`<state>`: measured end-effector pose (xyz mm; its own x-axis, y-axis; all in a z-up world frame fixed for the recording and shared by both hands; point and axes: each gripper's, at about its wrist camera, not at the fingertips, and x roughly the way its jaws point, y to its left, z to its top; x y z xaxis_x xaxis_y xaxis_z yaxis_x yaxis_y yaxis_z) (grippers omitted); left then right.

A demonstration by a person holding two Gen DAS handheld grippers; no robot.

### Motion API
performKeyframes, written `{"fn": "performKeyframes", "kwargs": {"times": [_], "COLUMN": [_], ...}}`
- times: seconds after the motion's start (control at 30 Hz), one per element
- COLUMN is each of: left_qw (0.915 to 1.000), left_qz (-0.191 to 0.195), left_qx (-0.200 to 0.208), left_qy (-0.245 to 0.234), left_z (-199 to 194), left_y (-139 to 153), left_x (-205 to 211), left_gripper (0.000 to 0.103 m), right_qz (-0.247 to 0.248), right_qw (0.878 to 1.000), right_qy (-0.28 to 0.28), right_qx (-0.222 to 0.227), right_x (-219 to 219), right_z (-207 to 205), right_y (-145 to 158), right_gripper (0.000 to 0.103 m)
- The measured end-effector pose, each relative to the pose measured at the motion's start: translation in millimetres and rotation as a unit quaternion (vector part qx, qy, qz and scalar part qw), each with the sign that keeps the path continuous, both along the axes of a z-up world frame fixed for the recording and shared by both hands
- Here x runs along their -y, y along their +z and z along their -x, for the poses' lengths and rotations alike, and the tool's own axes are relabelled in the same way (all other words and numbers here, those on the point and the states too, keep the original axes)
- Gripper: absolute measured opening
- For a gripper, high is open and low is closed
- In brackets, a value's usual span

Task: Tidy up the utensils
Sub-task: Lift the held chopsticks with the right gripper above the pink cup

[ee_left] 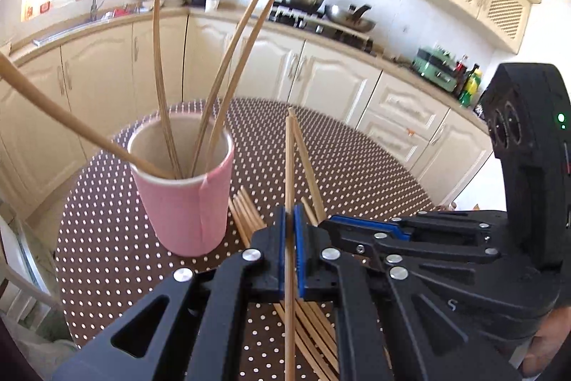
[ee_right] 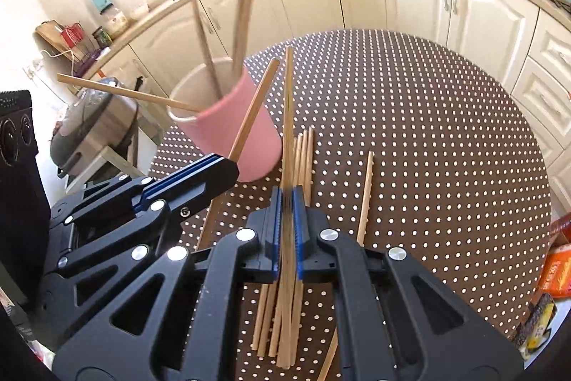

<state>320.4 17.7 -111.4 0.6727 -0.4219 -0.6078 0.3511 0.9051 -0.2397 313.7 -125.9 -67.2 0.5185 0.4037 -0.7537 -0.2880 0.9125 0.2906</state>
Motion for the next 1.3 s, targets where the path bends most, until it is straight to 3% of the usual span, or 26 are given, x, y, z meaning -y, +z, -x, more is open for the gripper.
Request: {"fn": "performKeyframes", "kwargs": {"times": [0.33, 0.7, 1.0, 1.3], "left_qw": [0.9965, 0.9899, 0.9663, 0.9388], "left_qz": [0.051, 0.05, 0.072, 0.091], "left_qx": [0.052, 0.133, 0.23, 0.302], "left_qy": [-0.04, -0.001, 0.091, 0.139], "left_z": [24, 37, 33, 33], "left_y": [28, 58, 86, 110], "left_x": [-10, -21, -47, -55], "left_gripper": [0.005, 0.005, 0.005, 0.005], "right_qz": [-0.022, -0.022, -0.041, -0.066], "right_qw": [0.999, 0.994, 0.986, 0.975], "right_qy": [0.015, 0.02, 0.008, -0.017], "right_qx": [0.045, 0.104, 0.164, 0.213], "right_x": [11, 0, -2, 0], "right_z": [17, 28, 24, 9], "right_y": [37, 77, 115, 141], "right_gripper": [0.007, 0.007, 0.007, 0.007]}}
